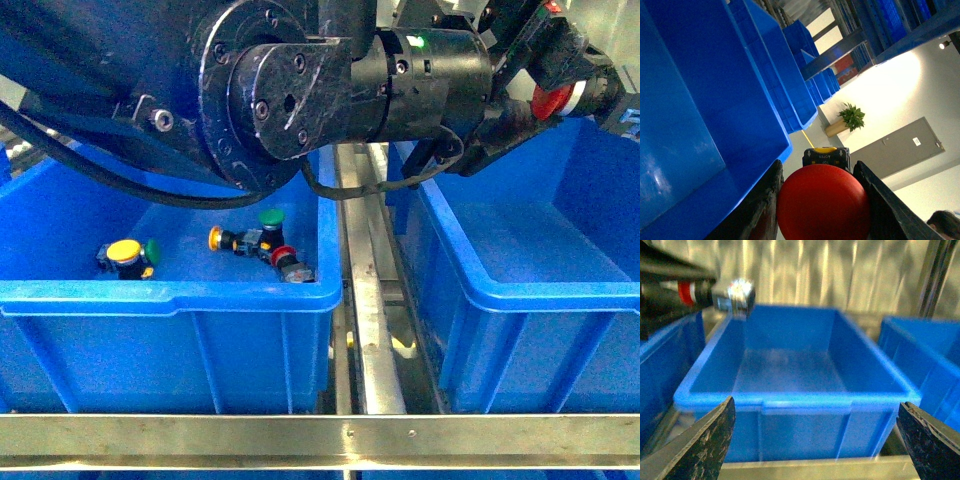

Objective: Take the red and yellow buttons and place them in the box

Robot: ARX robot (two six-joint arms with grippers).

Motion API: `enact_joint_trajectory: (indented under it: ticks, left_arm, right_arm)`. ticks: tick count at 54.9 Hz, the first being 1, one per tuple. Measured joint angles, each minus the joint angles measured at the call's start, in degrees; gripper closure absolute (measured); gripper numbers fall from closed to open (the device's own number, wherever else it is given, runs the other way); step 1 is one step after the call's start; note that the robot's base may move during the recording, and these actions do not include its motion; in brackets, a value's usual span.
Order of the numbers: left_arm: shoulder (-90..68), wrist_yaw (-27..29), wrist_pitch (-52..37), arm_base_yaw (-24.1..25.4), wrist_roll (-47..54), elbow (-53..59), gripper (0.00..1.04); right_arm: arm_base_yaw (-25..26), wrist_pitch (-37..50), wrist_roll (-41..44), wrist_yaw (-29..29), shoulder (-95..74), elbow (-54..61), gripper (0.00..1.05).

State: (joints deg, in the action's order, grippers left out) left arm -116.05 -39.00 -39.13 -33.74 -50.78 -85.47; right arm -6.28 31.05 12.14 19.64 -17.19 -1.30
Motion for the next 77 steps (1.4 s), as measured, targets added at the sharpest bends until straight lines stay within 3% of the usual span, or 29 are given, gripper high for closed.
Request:
enact_joint_trajectory:
  ticks: [2,5,8,13,18,19,24,32,36,42,59,77]
  left_arm:
    - [-0.1,0.0,0.3,0.0,0.1,-0.2,0.71]
    - [-0.2,0.0,0.7,-0.3,0.4,-0.7,0.71]
    - [-0.2,0.0,1.0,-0.6,0.6,-1.2,0.71]
    - [-0.2,0.0,1.3,-0.7,1.0,-1.3,0.71]
    - [-0.2,0.9,1.3,-0.5,1.4,-1.3,0.71]
    - [-0.2,0.9,1.3,-0.5,1.4,-1.3,0.71]
    - [-0.2,0.8,1.2,-0.5,1.5,-1.3,0.71]
    - [-0.1,0.6,0.9,-0.6,1.7,-1.3,0.71]
    - [0.2,0.7,0.7,-0.6,1.7,-0.8,0.71]
    - [1.3,0.8,0.1,-0.4,1.8,0.7,0.71]
    - [2.0,0.3,-0.5,-0.4,1.9,1.3,0.71]
    - [2.0,0.0,-1.2,-1.8,1.9,1.3,0.71]
  right_arm:
    - [0.3,9.2,5.1,-2.7,-5.6,-0.3,0.07]
    - [3.2,25.7,16.1,-12.0,-17.3,-3.3,0.07]
    - [6.3,31.0,18.4,-14.3,-22.8,-7.8,0.07]
    - [14.6,22.8,11.1,-8.7,-27.0,-19.6,0.07]
    - [24.9,6.2,-10.8,-7.3,-31.4,-31.2,0.07]
    - [25.7,4.5,-12.0,-7.4,-31.9,-32.2,0.07]
    - [29.5,-7.4,-35.3,-9.1,-36.6,-38.3,0.07]
    - [27.8,-15.7,-62.7,-13.8,-41.7,-41.4,0.07]
    - [24.5,-17.4,-79.6,-14.6,-44.6,-42.4,0.07]
    - [19.2,-17.4,-91.8,-14.2,-47.8,-43.9,0.07]
    - [11.7,-16.0,-98.4,-11.6,-51.6,-47.1,0.07]
    - [8.6,-16.0,-99.4,-9.8,-54.9,-50.1,0.07]
